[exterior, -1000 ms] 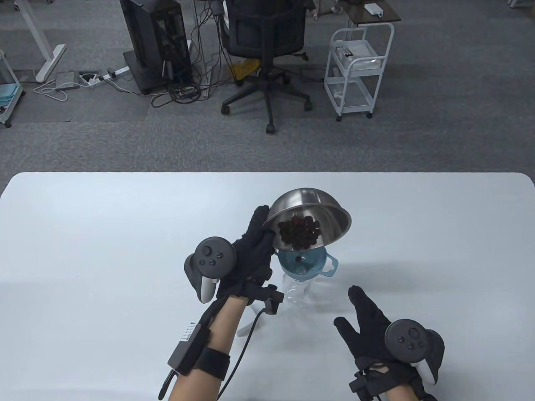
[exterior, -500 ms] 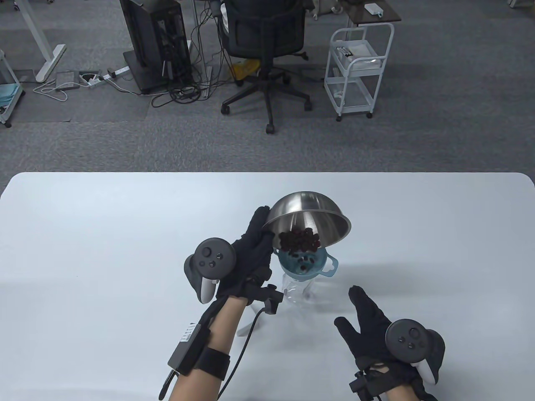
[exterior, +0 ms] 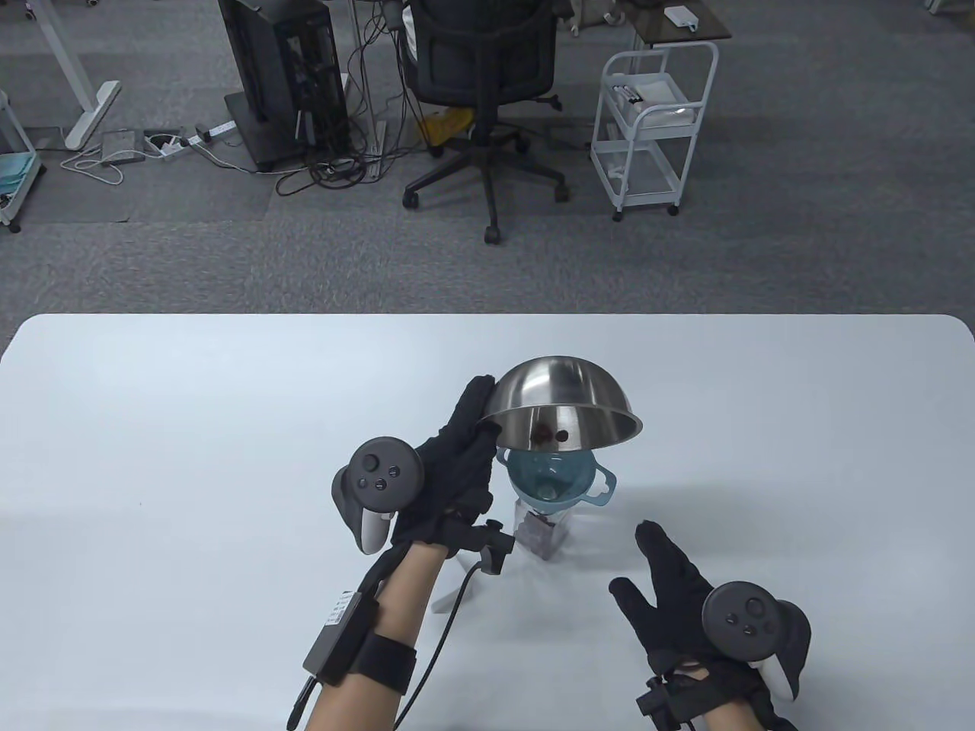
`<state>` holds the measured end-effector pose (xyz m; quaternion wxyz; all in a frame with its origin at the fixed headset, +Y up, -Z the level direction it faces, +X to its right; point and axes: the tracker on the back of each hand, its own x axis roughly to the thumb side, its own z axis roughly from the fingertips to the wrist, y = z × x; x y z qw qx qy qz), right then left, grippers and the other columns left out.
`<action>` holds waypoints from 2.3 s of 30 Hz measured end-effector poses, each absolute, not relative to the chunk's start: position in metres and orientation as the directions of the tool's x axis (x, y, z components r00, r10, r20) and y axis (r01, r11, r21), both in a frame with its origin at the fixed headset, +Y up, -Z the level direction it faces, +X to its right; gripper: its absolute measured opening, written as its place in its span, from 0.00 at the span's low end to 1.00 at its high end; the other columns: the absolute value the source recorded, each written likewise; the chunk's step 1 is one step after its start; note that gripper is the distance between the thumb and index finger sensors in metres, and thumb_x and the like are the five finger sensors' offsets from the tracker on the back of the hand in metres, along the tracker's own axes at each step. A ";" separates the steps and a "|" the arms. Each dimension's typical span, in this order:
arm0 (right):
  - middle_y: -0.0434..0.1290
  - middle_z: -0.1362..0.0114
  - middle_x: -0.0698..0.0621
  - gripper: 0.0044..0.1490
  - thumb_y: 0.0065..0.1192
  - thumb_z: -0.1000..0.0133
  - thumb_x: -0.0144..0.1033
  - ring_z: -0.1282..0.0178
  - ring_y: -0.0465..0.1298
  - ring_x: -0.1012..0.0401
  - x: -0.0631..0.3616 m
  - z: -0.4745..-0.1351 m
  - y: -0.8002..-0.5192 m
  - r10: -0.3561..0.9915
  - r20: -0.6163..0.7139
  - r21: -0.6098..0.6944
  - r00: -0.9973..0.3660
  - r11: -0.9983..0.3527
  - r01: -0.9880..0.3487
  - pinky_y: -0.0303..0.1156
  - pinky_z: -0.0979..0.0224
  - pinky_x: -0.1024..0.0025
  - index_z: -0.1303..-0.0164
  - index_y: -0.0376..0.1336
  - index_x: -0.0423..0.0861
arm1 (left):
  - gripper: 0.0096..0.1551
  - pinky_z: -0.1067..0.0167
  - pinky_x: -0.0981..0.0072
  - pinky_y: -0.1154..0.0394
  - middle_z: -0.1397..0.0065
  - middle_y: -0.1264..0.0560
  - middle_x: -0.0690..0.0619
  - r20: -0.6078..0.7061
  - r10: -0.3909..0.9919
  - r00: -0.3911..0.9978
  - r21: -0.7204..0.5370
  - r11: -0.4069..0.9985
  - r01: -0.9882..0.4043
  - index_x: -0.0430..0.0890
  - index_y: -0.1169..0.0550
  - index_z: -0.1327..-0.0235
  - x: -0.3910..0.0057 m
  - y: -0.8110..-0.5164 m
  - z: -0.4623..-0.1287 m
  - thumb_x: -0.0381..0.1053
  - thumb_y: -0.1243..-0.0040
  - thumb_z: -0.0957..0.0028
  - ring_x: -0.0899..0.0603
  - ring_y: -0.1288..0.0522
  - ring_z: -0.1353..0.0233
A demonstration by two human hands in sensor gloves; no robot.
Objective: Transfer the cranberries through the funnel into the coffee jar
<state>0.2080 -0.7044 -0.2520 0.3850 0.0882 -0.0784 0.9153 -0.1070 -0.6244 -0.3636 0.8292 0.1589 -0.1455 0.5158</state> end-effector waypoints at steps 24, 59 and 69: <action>0.61 0.18 0.36 0.54 0.58 0.44 0.62 0.23 0.66 0.39 0.208 -0.252 -0.705 0.687 0.218 -0.071 -0.693 -0.697 -0.713 0.65 0.28 0.45 0.21 0.48 0.37 | 0.16 0.55 0.66 0.07 0.32 0.20 0.39 0.258 0.884 0.390 0.295 0.312 -0.903 0.45 0.26 0.31 -0.172 -0.620 -0.355 0.43 0.45 0.30 0.41 0.08 0.44; 0.61 0.18 0.36 0.54 0.58 0.44 0.62 0.23 0.66 0.39 0.203 -0.252 -0.706 0.683 0.219 -0.051 -0.697 -0.705 -0.707 0.65 0.28 0.45 0.21 0.48 0.37 | 0.25 0.64 0.71 0.07 0.44 0.14 0.40 -0.584 0.801 0.136 0.404 0.432 -0.806 0.32 0.24 0.36 -0.337 -0.766 -0.313 0.48 0.44 0.36 0.50 0.04 0.56; 0.61 0.18 0.36 0.54 0.58 0.44 0.62 0.23 0.66 0.39 0.204 -0.252 -0.706 0.683 0.216 -0.051 -0.698 -0.706 -0.707 0.65 0.28 0.45 0.21 0.48 0.37 | 0.27 0.63 0.70 0.07 0.44 0.14 0.41 -0.601 0.790 0.119 0.394 0.422 -0.816 0.33 0.25 0.35 -0.340 -0.769 -0.310 0.51 0.45 0.36 0.49 0.05 0.54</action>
